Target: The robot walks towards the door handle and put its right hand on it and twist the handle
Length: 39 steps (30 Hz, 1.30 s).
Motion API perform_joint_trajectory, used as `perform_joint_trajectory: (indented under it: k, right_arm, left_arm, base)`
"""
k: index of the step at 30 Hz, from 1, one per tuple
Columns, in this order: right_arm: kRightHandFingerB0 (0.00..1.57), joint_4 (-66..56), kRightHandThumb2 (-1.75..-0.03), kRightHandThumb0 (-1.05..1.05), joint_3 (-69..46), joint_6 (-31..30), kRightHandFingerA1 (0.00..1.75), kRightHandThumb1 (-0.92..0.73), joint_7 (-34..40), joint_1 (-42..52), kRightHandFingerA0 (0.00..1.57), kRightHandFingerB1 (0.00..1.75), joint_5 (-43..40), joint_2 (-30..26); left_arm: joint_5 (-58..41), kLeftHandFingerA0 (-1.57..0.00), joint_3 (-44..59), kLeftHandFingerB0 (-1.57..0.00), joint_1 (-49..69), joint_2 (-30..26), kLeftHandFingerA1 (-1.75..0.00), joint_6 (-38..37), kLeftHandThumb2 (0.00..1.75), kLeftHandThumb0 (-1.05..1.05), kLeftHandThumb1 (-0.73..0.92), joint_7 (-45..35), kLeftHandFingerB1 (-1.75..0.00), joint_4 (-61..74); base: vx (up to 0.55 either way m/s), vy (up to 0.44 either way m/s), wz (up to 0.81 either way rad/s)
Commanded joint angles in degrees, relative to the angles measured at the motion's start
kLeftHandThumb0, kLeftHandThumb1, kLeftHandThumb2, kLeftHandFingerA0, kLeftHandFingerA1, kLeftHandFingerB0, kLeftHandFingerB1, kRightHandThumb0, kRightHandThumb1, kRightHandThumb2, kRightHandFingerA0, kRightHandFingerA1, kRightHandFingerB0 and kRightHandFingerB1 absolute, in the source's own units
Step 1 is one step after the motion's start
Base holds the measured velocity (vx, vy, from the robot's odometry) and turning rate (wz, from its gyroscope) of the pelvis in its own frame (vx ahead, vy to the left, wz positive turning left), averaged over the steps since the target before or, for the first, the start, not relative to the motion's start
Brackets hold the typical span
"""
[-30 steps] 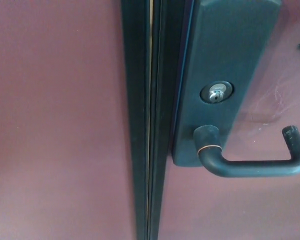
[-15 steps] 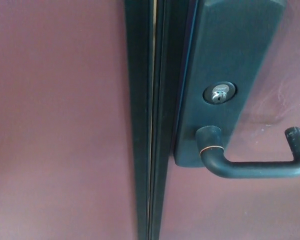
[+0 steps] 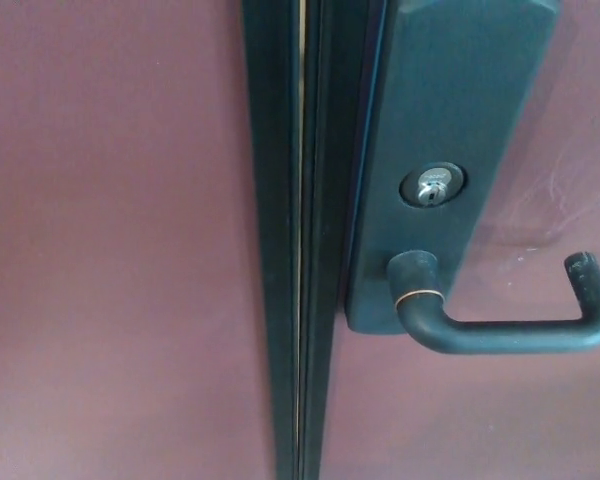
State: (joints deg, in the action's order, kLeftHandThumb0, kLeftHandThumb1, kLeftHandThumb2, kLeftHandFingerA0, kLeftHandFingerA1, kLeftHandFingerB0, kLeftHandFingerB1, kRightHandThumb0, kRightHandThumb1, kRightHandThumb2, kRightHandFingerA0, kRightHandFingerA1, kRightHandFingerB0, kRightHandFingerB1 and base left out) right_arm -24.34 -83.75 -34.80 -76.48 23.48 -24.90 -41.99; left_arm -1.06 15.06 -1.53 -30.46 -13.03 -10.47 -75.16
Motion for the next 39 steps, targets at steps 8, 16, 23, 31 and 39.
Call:
perform_joint_trajectory:
  k: [8,16,23,31,39]
  right_arm:
    - [0.26,15.4,-0.59,-0.45,21.9,21.6,0.33,-0.6,7.4,13.0,0.22,0.3,12.9,11.3]
    - [0.26,24.5,-0.59,-0.48,36.2,27.7,0.34,-0.61,16.2,10.9,0.21,0.3,19.8,10.8]
    - [0.3,39.2,-0.59,-0.53,54.2,34.3,0.36,-0.63,31.0,1.5,0.31,0.3,30.9,12.5]
    - [0.31,48.5,-0.59,-0.54,60.6,37.7,0.36,-0.63,36.7,-2.2,0.32,0.3,31.8,10.9]
    - [0.3,84.3,-0.63,-0.66,71.2,37.5,0.36,-0.73,62.0,-21.1,0.36,0.31,38.4,18.3]
  left_arm:
    - [0.0,-0.72,-0.4,-0.61,1.7,0.7,-0.51,0.0,0.56,-0.25,0.53,-1.6,-0.43,-0.4]
    - [0.1,-0.72,-0.5,-0.59,0.8,0.7,-0.51,0.2,0.56,-0.26,0.52,-1.1,-0.43,-0.4]
    - [-0.1,-0.72,-0.6,-0.58,0.7,1.1,-0.53,0.2,0.56,-0.27,0.52,-1.2,-0.42,-0.3]
    - [0.0,-0.72,-0.8,-0.58,1.0,1.2,-0.53,-0.1,0.56,-0.27,0.52,-1.4,-0.42,-0.3]
    - [-0.1,-0.73,-0.7,-0.59,0.5,1.9,-0.52,0.4,0.56,-0.26,0.52,-1.0,-0.43,-0.4]
  base:
    - [0.0,0.0,0.0]
    - [0.0,0.0,0.0]
    - [0.0,0.0,0.0]
    - [0.0,0.0,0.0]
    - [0.0,0.0,0.0]
